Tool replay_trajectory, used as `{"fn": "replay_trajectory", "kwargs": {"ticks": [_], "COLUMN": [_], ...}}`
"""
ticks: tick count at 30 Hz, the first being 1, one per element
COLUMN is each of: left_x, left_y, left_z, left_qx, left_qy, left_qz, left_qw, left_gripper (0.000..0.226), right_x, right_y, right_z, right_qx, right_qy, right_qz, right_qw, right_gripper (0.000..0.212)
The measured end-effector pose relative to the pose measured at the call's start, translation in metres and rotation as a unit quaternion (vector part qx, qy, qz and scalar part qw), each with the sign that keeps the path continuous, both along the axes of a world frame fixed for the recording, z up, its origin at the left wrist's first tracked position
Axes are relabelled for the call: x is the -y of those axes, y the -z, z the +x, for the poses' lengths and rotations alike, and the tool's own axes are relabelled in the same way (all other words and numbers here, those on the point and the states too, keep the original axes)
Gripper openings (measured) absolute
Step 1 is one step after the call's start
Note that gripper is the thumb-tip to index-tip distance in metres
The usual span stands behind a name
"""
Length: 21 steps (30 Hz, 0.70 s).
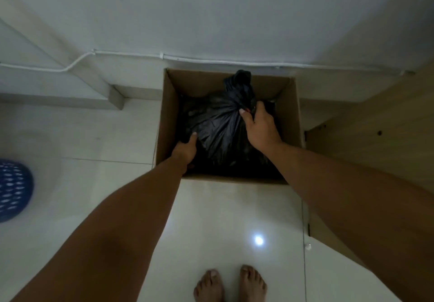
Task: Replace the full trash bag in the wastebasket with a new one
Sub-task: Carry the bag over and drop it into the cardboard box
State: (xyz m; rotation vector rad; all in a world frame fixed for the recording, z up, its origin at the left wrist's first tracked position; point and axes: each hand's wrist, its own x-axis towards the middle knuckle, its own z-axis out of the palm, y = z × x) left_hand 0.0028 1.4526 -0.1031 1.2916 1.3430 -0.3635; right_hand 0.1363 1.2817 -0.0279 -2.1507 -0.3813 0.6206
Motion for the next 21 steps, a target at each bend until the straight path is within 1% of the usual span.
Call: {"fn": "replay_trajectory", "kwargs": {"ticks": [2, 5, 7, 8, 10, 12, 15, 17, 21], "left_x": [0.001, 0.002, 0.003, 0.004, 0.011, 0.02, 0.035, 0.045, 0.078], "left_y": [0.002, -0.008, -0.026, -0.039, -0.073, -0.109, -0.169, -0.214, -0.31], "left_z": [0.0, 0.0, -0.002, -0.003, -0.007, -0.012, -0.022, -0.03, -0.049], "left_qx": [0.003, 0.044, 0.08, 0.097, 0.145, 0.197, 0.258, 0.274, 0.295], "left_qy": [-0.003, 0.012, 0.044, 0.059, 0.081, 0.095, 0.106, 0.124, 0.162], "left_qz": [0.0, 0.04, 0.076, 0.095, 0.122, 0.136, 0.133, 0.131, 0.138], "left_qw": [1.0, 0.998, 0.993, 0.989, 0.978, 0.966, 0.951, 0.945, 0.932], "left_gripper": [0.085, 0.073, 0.066, 0.066, 0.067, 0.064, 0.061, 0.06, 0.057], "right_x": [-0.004, -0.007, -0.004, -0.002, 0.007, 0.018, 0.039, 0.059, 0.104], "right_y": [0.005, -0.002, -0.016, -0.025, -0.047, -0.073, -0.125, -0.168, -0.263], "right_z": [-0.001, -0.001, -0.001, -0.003, -0.011, -0.025, -0.053, -0.076, -0.123], "right_qx": [-0.022, -0.014, -0.007, -0.01, -0.014, 0.015, 0.081, 0.111, 0.119], "right_qy": [0.0, 0.009, 0.003, 0.0, -0.015, -0.043, -0.065, -0.064, -0.059], "right_qz": [-0.029, -0.043, -0.069, -0.082, -0.112, -0.151, -0.168, -0.174, -0.167], "right_qw": [0.999, 0.999, 0.998, 0.997, 0.994, 0.987, 0.98, 0.976, 0.977], "right_gripper": [0.036, 0.039, 0.047, 0.054, 0.073, 0.084, 0.088, 0.091, 0.09]}}
